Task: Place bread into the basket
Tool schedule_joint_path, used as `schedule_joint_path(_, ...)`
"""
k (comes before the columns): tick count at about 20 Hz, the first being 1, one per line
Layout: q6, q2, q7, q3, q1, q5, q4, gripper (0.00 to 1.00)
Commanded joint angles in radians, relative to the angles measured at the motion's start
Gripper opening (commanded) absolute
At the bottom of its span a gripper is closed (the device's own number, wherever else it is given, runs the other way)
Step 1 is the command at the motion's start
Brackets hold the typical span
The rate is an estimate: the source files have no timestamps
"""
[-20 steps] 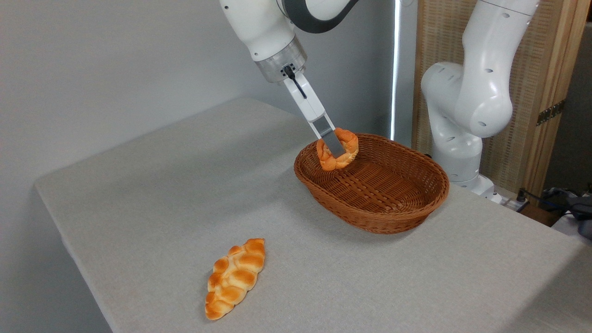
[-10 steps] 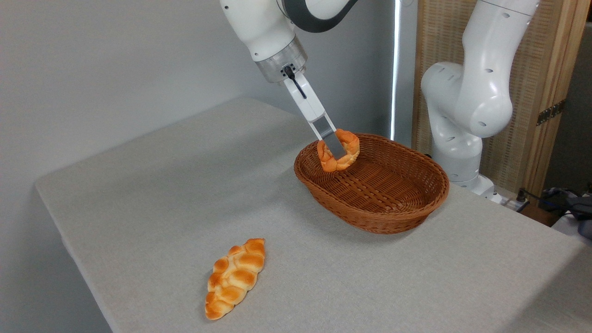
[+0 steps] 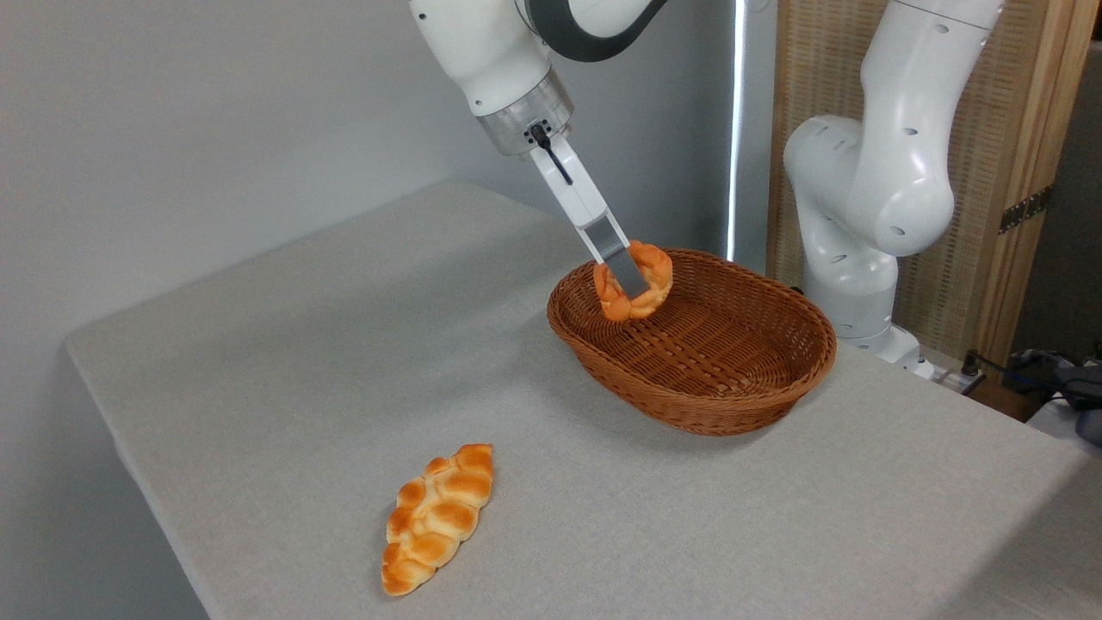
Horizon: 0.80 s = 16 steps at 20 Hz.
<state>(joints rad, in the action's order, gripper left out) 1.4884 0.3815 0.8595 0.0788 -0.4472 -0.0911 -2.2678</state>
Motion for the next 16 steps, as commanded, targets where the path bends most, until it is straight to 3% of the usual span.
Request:
schedule_joint_path(1,-0.031,0.022,0.010,0.016,-0.011,-0.016,-0.004,0.96)
schedule_joint_path(2,-0.031,0.023,0.010,0.018,-0.011,-0.016,-0.004,1.00)
schedule_joint_path(9,-0.031,0.023,0.006,0.035,-0.011,-0.001,0.020,1.00)
schedule_joint_path(12,-0.031,0.014,-0.033,0.081,-0.008,0.082,0.091,1.00)
schedule_joint_path(16,-0.030,0.002,-0.045,0.122,-0.004,0.087,0.171,1.00)
